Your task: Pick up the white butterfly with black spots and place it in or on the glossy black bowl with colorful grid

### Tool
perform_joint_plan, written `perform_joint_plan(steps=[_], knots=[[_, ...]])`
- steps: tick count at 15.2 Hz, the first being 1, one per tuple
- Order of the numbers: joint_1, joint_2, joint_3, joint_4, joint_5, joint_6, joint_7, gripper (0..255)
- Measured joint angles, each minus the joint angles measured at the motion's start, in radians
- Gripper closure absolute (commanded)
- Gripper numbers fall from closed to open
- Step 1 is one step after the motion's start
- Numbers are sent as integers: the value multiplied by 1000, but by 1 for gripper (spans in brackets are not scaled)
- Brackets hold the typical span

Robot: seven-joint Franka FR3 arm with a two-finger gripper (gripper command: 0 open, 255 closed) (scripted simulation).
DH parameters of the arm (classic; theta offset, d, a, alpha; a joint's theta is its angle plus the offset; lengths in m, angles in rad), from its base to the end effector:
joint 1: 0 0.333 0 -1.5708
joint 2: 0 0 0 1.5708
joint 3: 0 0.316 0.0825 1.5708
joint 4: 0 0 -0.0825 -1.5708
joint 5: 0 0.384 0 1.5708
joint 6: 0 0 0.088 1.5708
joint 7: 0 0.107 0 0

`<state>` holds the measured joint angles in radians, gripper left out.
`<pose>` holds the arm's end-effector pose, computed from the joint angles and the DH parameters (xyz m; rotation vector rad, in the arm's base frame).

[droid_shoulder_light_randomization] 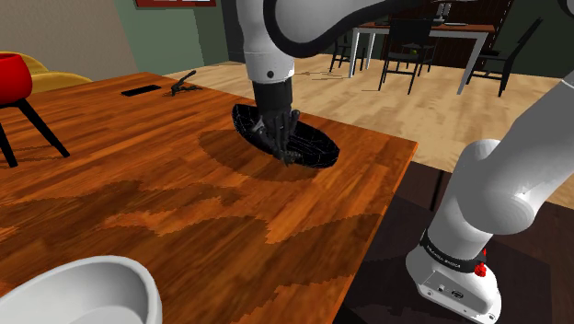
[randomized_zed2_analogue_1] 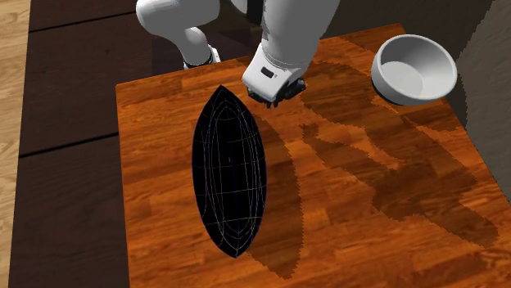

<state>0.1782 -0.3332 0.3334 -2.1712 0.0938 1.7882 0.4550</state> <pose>0.3853 0.2393 0.5163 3.0961 0.0196 -0.0787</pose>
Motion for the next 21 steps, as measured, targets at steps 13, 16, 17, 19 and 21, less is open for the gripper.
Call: perform_joint_plan(steps=[13, 16, 17, 19, 21], knots=[[-7, 2, -13, 175, -8, -173, -2, 255], [-8, 5, -14, 219, -10, -214, 0, 255], [-8, 7, -14, 230, -10, -223, 1, 255], [-17, 42, -22, 265, -23, -226, -12, 255], [-34, 85, -39, 309, -42, -229, -40, 255]])
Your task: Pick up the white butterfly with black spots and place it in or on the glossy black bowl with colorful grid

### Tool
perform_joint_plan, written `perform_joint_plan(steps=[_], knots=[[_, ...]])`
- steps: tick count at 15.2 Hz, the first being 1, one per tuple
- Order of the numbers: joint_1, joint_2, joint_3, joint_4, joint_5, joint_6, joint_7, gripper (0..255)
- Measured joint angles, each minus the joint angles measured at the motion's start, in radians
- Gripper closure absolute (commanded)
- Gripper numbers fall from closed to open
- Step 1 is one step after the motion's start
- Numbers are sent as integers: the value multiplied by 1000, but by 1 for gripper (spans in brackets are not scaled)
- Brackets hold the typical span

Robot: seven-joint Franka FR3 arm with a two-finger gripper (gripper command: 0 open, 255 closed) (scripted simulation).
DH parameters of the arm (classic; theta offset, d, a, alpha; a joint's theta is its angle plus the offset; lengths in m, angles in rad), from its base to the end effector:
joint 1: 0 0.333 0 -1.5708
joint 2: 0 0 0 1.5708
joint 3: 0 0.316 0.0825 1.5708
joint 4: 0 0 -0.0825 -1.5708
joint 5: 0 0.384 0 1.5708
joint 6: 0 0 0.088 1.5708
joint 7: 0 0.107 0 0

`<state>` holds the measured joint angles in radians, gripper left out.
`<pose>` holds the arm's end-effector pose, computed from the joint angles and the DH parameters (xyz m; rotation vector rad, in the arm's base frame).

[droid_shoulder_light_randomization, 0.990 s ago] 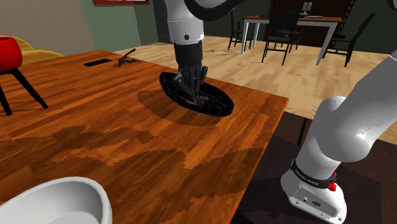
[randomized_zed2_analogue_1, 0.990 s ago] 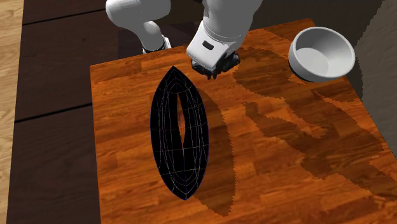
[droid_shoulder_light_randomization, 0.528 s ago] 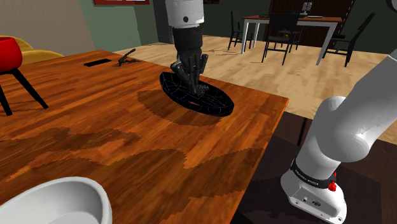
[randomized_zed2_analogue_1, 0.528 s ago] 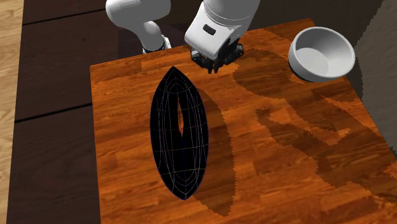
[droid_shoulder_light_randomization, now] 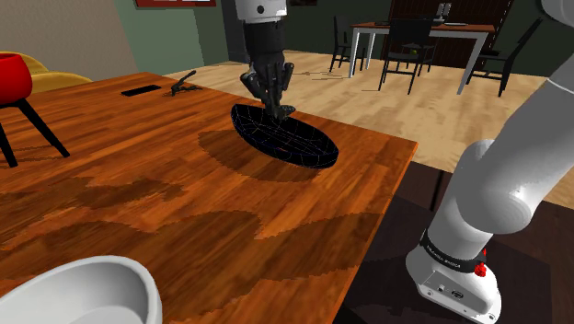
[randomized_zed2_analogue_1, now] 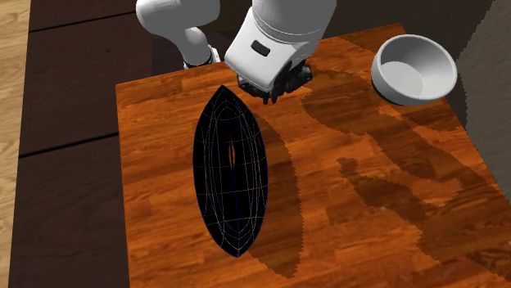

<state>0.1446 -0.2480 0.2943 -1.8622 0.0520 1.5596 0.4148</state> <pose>0.4207 0.2209 0.6079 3.0964 0.0188 -0.0793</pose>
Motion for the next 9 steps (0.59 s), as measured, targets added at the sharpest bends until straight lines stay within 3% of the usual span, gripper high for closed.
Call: perform_joint_plan(steps=[9], knots=[[-61, 266, -57, 296, -82, -38, -106, 255]])
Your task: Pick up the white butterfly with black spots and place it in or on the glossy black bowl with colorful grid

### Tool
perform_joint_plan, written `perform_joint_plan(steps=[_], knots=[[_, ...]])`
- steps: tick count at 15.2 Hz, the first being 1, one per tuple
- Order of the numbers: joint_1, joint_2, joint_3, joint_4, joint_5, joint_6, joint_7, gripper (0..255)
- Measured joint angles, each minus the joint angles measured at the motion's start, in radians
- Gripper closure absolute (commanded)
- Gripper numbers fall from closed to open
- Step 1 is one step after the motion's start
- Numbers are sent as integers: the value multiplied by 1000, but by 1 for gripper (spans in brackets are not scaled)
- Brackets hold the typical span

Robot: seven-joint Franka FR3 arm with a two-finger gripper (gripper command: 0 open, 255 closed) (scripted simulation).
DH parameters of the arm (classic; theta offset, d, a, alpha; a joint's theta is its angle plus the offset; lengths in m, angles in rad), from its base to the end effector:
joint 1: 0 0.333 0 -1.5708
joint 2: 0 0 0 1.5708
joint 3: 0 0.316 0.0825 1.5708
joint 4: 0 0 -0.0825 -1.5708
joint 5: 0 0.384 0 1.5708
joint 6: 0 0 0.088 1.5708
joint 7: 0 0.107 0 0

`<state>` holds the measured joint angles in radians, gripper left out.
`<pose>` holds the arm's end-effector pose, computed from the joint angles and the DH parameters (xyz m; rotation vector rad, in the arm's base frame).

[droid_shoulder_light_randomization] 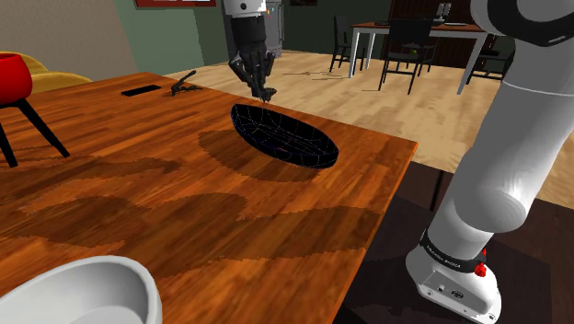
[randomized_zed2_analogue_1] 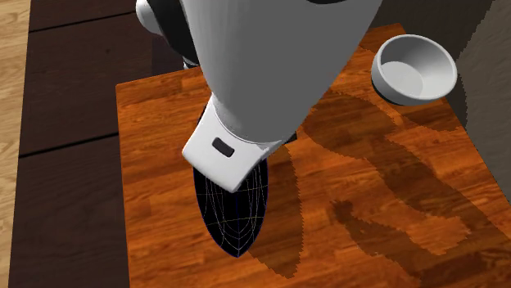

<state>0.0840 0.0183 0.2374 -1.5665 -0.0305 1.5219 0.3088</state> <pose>0.5274 0.1707 0.6126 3.0963 0.0188 -0.0793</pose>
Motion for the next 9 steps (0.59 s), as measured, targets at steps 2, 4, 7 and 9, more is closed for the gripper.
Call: perform_joint_plan(steps=[2, 4, 7, 9], knots=[[-6, 24, -6, 8, -6, 15, -11, 255], [-8, 27, -8, -17, -7, 43, -14, 255], [-8, 21, -8, -64, -6, 84, -14, 255], [-9, 18, -9, -96, -5, 114, -14, 255]])
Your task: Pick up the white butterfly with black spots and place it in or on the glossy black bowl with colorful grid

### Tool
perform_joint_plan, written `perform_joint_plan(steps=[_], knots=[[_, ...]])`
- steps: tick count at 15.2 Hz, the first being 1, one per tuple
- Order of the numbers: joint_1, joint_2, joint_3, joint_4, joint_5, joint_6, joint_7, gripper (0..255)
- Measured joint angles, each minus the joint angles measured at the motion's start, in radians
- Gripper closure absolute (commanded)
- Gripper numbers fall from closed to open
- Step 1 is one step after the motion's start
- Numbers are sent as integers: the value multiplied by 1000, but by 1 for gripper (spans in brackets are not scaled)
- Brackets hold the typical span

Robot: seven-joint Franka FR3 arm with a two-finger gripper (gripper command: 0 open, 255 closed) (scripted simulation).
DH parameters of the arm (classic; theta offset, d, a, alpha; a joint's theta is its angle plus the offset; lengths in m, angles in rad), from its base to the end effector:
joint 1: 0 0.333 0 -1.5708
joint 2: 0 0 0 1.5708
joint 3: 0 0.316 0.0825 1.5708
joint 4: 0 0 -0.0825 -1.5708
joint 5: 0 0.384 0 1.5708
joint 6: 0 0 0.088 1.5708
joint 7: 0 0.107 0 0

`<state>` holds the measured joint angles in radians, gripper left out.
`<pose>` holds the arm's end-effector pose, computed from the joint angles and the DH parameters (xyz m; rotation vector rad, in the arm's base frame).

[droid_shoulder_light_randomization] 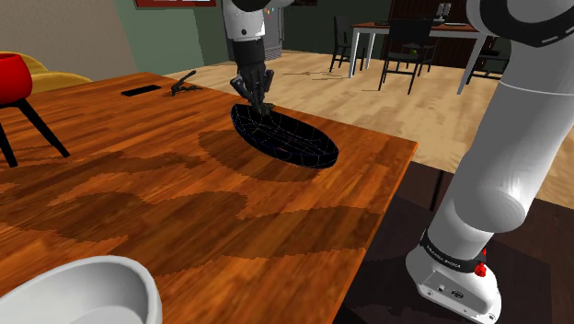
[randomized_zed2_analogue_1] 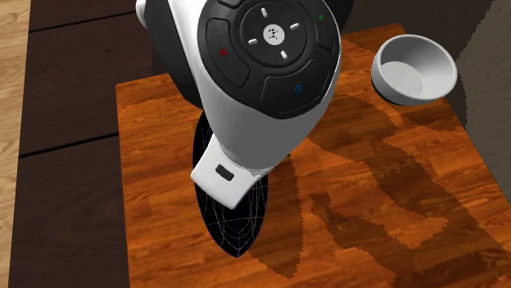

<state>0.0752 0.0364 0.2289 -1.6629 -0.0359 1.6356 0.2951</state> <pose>0.5419 0.1641 0.5666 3.0957 0.0194 -0.0803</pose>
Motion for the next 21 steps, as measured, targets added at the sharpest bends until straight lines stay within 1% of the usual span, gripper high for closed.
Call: perform_joint_plan(steps=[5, 11, 12, 18, 21], knots=[[-2, -7, -2, -73, 1, 66, -1, 255], [-1, -4, -1, -81, 1, 77, 0, 255], [-1, -4, -1, -81, 1, 77, 0, 0], [-1, -4, -1, -81, 1, 77, 0, 0], [3, 4, 2, 0, -1, 6, 5, 0]])
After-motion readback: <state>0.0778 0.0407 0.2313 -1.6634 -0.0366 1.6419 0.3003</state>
